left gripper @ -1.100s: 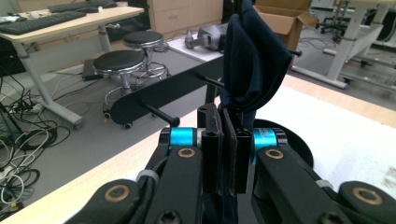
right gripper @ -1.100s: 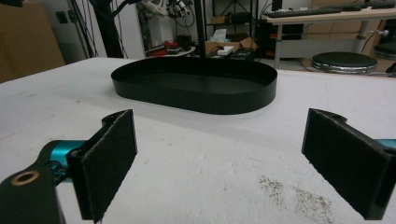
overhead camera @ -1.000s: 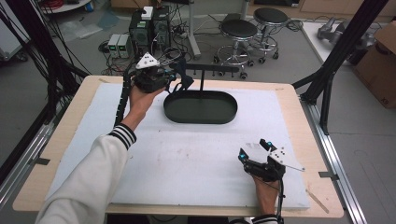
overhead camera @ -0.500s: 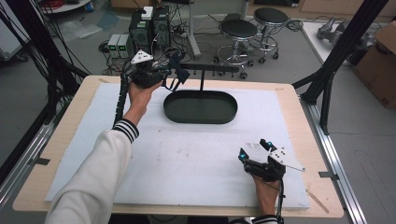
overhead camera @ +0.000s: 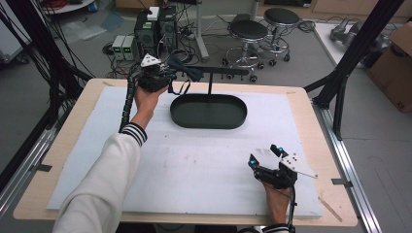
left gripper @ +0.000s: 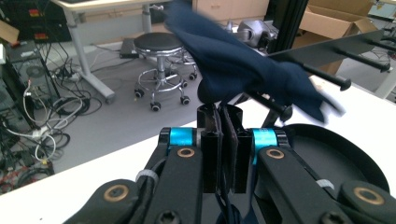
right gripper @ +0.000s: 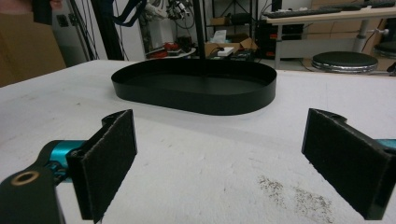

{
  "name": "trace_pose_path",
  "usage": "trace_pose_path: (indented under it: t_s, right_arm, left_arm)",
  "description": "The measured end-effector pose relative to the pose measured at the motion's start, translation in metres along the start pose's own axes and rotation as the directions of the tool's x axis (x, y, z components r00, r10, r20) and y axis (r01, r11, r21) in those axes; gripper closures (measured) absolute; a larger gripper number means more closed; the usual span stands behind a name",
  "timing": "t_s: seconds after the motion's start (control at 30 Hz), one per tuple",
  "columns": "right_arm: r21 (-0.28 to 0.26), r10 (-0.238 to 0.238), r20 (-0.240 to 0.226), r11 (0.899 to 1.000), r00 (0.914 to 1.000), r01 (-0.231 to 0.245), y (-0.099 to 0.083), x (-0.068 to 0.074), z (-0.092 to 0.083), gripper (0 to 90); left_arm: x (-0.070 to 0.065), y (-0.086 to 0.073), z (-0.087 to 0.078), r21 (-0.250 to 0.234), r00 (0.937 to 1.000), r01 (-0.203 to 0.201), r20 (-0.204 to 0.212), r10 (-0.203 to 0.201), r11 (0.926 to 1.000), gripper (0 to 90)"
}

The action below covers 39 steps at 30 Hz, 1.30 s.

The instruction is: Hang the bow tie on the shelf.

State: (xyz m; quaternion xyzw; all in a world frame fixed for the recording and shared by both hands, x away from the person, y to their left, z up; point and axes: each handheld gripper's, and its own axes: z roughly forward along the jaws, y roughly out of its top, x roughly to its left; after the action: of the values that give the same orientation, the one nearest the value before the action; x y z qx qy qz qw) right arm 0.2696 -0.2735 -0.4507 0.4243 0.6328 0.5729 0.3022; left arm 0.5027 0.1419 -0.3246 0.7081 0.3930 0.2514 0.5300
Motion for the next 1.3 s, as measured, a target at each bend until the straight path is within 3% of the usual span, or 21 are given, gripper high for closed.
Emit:
trace_pose_path:
  t_s: [0.2, 0.4, 0.47, 0.6, 0.7, 0.73, 0.77, 0.83, 0.9, 0.97, 1.1, 1.23, 1.3]
  right_arm:
    - [0.002, -0.002, 0.002, 1.000, 1.0000, 0.002, 0.000, 0.000, 0.000, 9.2]
    - [-0.001, -0.003, 0.002, 1.000, 1.0000, 0.003, 0.000, 0.001, 0.000, 9.3]
    - [0.001, 0.000, 0.002, 1.000, 1.0000, 0.000, 0.000, 0.001, 0.000, 9.3]
    - [0.001, 0.001, 0.002, 1.000, 1.0000, -0.001, 0.000, 0.001, 0.000, 9.3]
    - [0.000, -0.003, 0.001, 1.000, 1.0000, 0.003, 0.000, 0.001, 0.000, 9.3]
    - [0.000, -0.003, 0.001, 1.000, 1.0000, 0.003, 0.000, 0.001, 0.000, 9.3]
    - [-0.001, -0.002, 0.001, 1.000, 1.0000, 0.002, 0.000, 0.001, 0.000, 9.3]
    - [-0.003, 0.002, -0.002, 1.000, 1.0000, -0.002, 0.000, 0.001, -0.001, 9.3]
    - [-0.011, 0.004, -0.007, 1.000, 1.0000, -0.004, 0.000, -0.001, -0.001, 9.2]
    - [-0.015, 0.007, -0.010, 1.000, 0.9999, -0.007, -0.001, -0.001, -0.002, 9.3]
    - [-0.022, 0.004, -0.017, 1.000, 0.9999, -0.004, -0.001, -0.001, -0.003, 9.2]
    - [-0.035, 0.010, -0.022, 0.999, 0.9997, -0.010, -0.001, -0.001, -0.004, 9.3]
    - [-0.030, 0.016, -0.022, 0.999, 0.9996, -0.017, -0.001, -0.002, -0.004, 9.3]
  left_arm:
    - [0.002, -0.006, 0.000, 0.008, 1.0000, 0.003, 0.002, -0.003, 1.0000, 84.7]
    - [0.002, -0.010, 0.000, 0.010, 0.9996, 0.022, 0.016, -0.022, 0.9997, 72.2]
    - [0.002, -0.011, 0.000, 0.015, 0.9987, 0.041, 0.028, -0.041, 0.9990, 62.3]
    - [0.000, -0.011, 0.001, 0.029, 0.9976, 0.055, 0.041, -0.057, 0.9980, 54.3]
    - [-0.001, -0.012, 0.002, 0.064, 0.9949, 0.087, 0.046, -0.090, 0.9942, 38.4]
    - [0.000, -0.012, 0.002, 0.079, 0.9941, 0.090, 0.054, -0.095, 0.9928, 38.4]
    - [0.000, -0.013, 0.002, 0.096, 0.9932, 0.096, 0.056, -0.102, 0.9907, 31.3]
    - [0.000, -0.016, 0.001, 0.126, 0.9906, 0.112, 0.065, -0.121, 0.9857, 27.1]
    - [0.000, -0.021, -0.005, 0.121, 0.9867, 0.129, 0.083, -0.140, 0.9842, 22.1]
    - [0.001, -0.027, -0.012, 0.122, 0.9839, 0.141, 0.092, -0.153, 0.9824, 21.8]
    - [0.003, -0.039, -0.027, 0.123, 0.9853, 0.127, 0.098, -0.140, 0.9842, 20.5]
    - [0.004, -0.051, -0.042, 0.097, 0.9837, 0.129, 0.113, -0.140, 0.9868, 20.5]
    - [0.002, -0.057, -0.051, 0.080, 0.9842, 0.112, 0.129, -0.121, 0.9905, 20.5]
